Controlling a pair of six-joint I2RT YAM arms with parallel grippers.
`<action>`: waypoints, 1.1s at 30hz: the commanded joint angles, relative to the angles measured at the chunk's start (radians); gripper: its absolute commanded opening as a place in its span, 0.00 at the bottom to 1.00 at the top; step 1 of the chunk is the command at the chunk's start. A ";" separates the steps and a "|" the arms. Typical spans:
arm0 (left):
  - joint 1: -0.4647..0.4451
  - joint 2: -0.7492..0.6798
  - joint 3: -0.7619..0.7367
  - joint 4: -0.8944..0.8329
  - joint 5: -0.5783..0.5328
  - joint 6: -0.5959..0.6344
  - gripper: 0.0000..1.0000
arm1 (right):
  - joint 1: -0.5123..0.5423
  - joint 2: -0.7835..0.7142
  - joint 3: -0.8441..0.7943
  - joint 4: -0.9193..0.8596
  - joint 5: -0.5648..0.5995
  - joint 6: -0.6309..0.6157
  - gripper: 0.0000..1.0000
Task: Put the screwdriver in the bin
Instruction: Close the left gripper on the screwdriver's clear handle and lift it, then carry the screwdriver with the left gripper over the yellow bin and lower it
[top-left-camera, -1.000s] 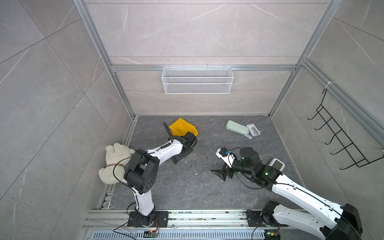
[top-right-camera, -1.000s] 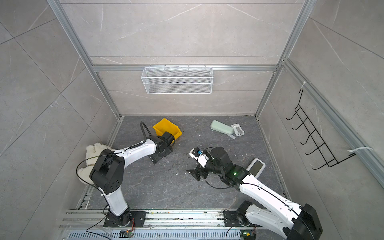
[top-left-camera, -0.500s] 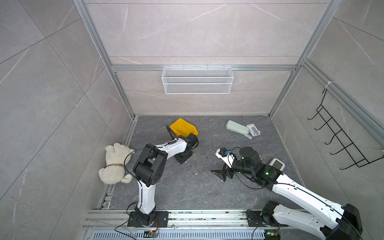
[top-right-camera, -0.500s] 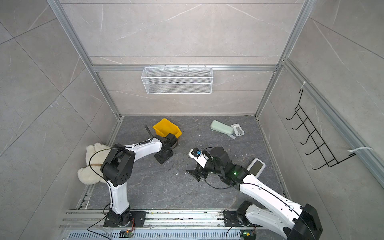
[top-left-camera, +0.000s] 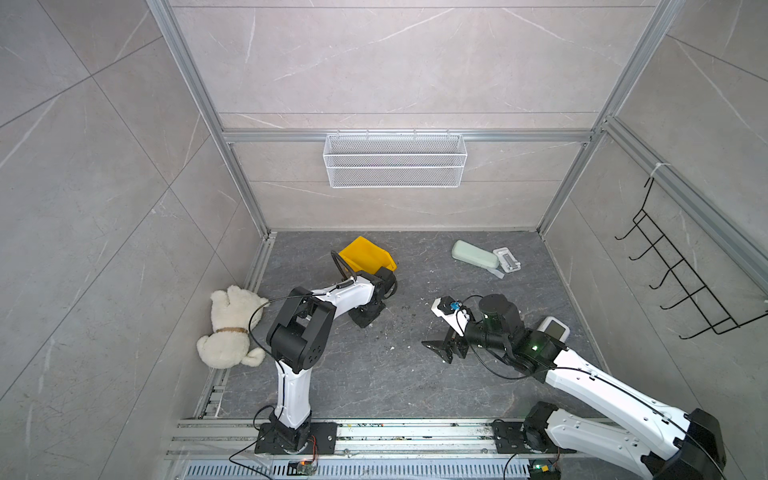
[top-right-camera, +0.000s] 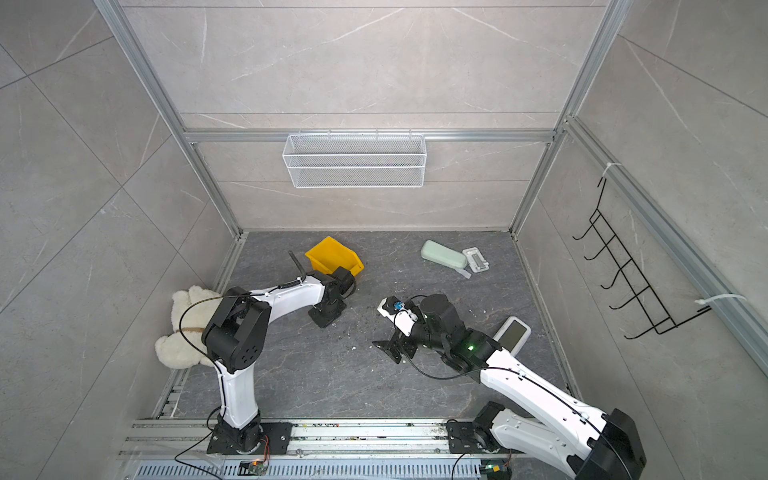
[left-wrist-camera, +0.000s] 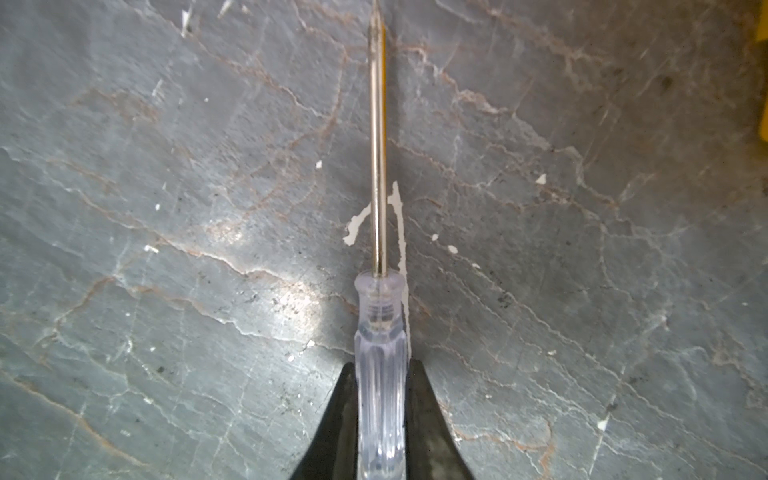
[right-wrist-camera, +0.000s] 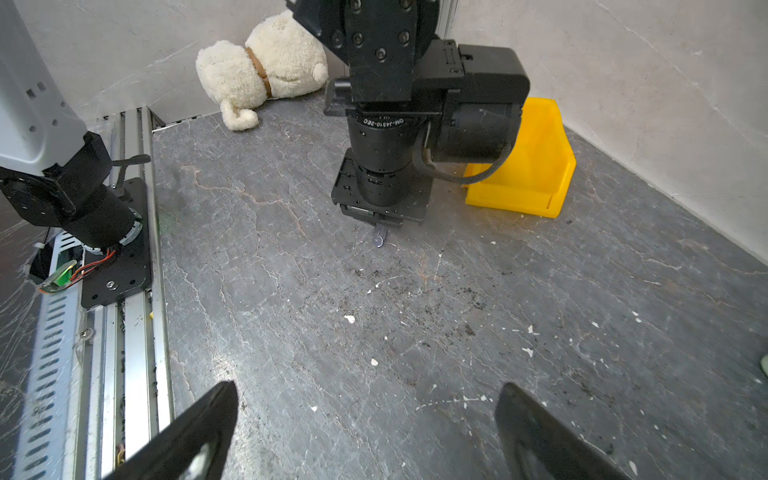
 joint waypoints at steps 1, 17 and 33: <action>0.001 -0.037 -0.004 -0.020 0.001 -0.024 0.00 | 0.006 -0.026 0.033 -0.030 0.009 -0.012 0.99; 0.002 -0.139 0.226 -0.120 -0.077 0.071 0.00 | 0.007 -0.008 0.071 0.020 0.048 -0.034 0.99; 0.097 0.185 0.729 -0.192 -0.106 0.185 0.00 | 0.007 0.030 0.113 0.082 0.072 -0.036 0.99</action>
